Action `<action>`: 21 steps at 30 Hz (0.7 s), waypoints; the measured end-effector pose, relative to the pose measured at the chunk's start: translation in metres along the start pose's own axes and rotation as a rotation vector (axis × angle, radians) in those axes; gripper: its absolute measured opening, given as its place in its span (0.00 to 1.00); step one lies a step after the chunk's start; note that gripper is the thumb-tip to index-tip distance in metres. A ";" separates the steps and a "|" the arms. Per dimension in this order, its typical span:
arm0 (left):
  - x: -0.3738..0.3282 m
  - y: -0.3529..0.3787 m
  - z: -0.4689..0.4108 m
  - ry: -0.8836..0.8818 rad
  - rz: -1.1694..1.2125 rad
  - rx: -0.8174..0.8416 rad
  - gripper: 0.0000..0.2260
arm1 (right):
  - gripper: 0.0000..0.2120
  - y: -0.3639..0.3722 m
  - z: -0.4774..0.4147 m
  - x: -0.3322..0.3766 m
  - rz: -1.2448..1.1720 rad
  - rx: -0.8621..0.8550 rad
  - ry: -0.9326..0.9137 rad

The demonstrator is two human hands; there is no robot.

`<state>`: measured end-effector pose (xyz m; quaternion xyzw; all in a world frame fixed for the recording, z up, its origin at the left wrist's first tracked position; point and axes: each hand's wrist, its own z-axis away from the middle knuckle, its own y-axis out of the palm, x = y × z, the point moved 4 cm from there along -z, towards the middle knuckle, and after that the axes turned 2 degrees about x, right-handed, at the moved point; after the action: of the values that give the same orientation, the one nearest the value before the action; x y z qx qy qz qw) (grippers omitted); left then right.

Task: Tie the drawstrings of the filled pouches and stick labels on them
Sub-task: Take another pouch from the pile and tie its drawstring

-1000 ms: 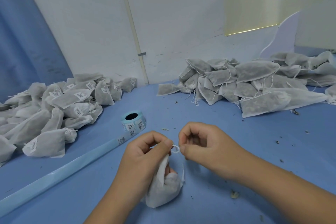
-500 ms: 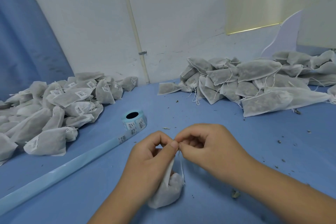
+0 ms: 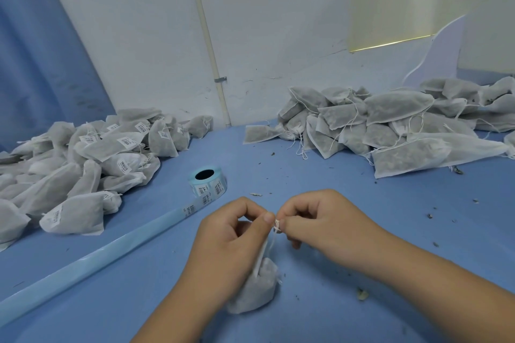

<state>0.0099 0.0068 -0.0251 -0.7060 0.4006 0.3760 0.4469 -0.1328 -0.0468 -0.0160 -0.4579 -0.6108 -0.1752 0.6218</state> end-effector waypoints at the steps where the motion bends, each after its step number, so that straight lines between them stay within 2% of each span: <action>1: 0.000 -0.001 0.000 0.006 -0.011 -0.003 0.09 | 0.07 0.000 0.000 0.000 -0.003 0.003 0.007; 6: -0.002 -0.002 0.000 0.042 -0.067 -0.004 0.07 | 0.10 -0.001 -0.002 -0.002 -0.025 -0.003 -0.008; 12: -0.001 -0.004 0.000 0.026 -0.139 -0.007 0.08 | 0.06 -0.001 -0.002 -0.003 -0.009 -0.016 -0.021; 15: 0.001 -0.003 -0.002 -0.090 -0.059 0.050 0.10 | 0.06 -0.002 -0.001 -0.001 -0.006 -0.036 -0.041; 21: 0.008 0.001 0.001 -0.316 0.321 0.233 0.10 | 0.07 0.000 0.001 0.003 0.002 -0.050 -0.098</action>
<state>0.0120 0.0051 -0.0329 -0.5095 0.4735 0.4992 0.5168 -0.1330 -0.0450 -0.0133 -0.4821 -0.6354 -0.1673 0.5795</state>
